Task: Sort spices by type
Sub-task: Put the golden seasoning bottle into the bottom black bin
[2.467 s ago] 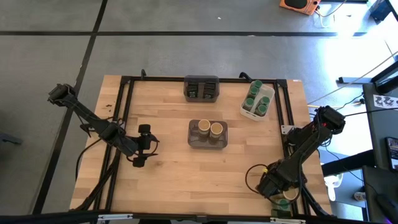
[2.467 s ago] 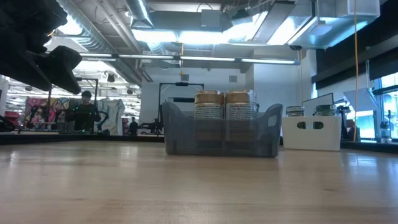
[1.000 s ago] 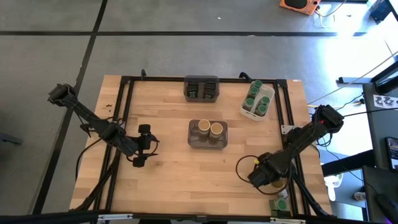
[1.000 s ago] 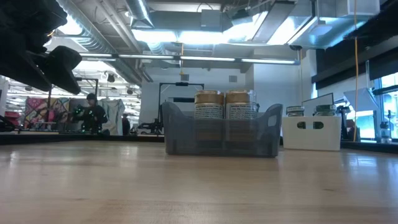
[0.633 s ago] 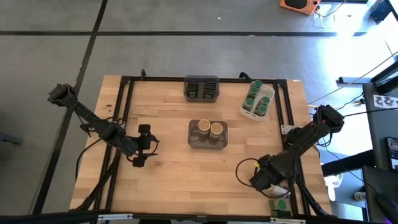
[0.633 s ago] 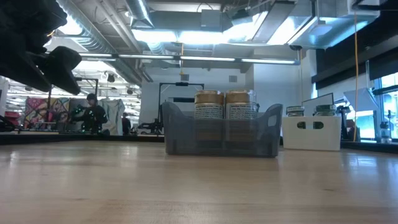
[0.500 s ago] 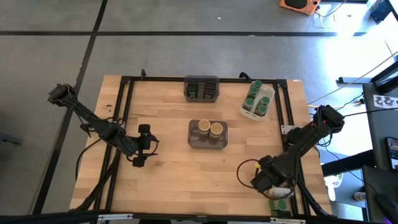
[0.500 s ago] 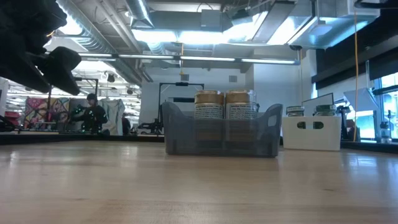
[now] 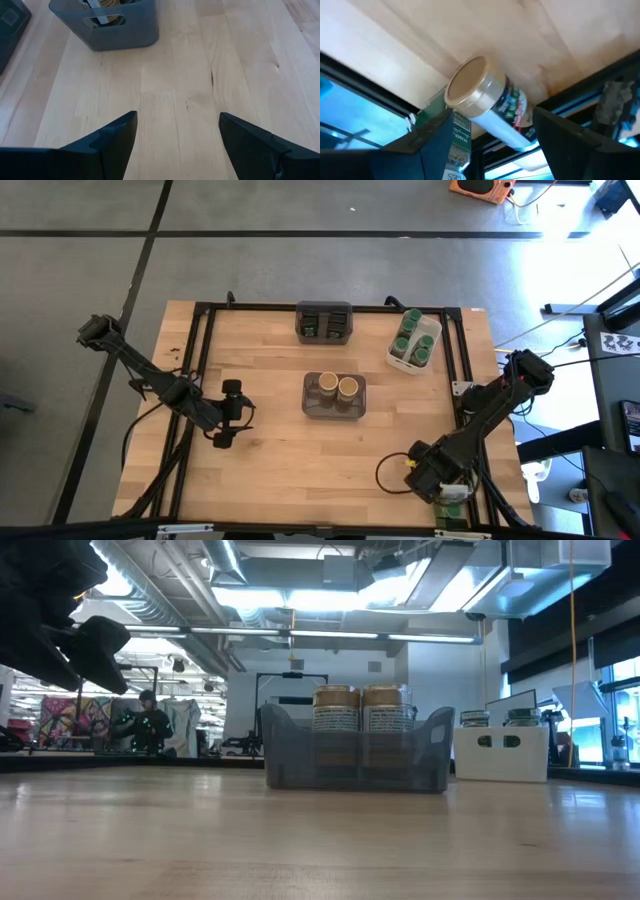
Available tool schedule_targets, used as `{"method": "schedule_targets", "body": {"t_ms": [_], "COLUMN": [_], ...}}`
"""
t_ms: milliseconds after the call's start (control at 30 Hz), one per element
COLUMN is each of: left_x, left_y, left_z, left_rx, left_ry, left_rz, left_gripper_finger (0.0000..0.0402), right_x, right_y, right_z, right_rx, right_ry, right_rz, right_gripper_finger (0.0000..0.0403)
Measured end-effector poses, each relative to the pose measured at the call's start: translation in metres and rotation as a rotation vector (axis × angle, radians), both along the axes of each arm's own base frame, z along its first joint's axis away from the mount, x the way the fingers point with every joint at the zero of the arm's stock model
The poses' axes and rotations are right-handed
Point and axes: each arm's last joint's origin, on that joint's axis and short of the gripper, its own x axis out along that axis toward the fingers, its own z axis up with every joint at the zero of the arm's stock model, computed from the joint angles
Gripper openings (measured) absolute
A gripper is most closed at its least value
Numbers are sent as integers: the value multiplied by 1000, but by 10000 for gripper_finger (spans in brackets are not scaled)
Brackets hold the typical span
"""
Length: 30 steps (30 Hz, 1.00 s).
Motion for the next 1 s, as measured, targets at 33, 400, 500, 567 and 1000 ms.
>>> {"method": "schedule_targets", "body": {"t_ms": [33, 400, 500, 567, 1000], "left_x": [0, 0, 0, 0, 0], "left_y": [0, 0, 0, 0, 0], "left_z": [0, 0, 0, 0, 0], "left_rx": [-1, -1, 0, 0, 1], "left_ry": [0, 2, 3, 3, 5], "left_rz": [0, 2, 2, 2, 2], "left_gripper_finger": [278, 278, 278, 278, 278], "right_x": [-2, -20, -19, -17, -14], "right_y": [2, 10, 12, 14, 11], "right_z": [-1, -19, -22, -24, -26], "right_rx": [5, -9, 10, 27, -77], "right_ry": [-5, 1, 1, -9, -106], "right_rz": [16, 165, 195, 214, 228], "right_gripper_finger": [269, 269, 269, 269, 269]}}
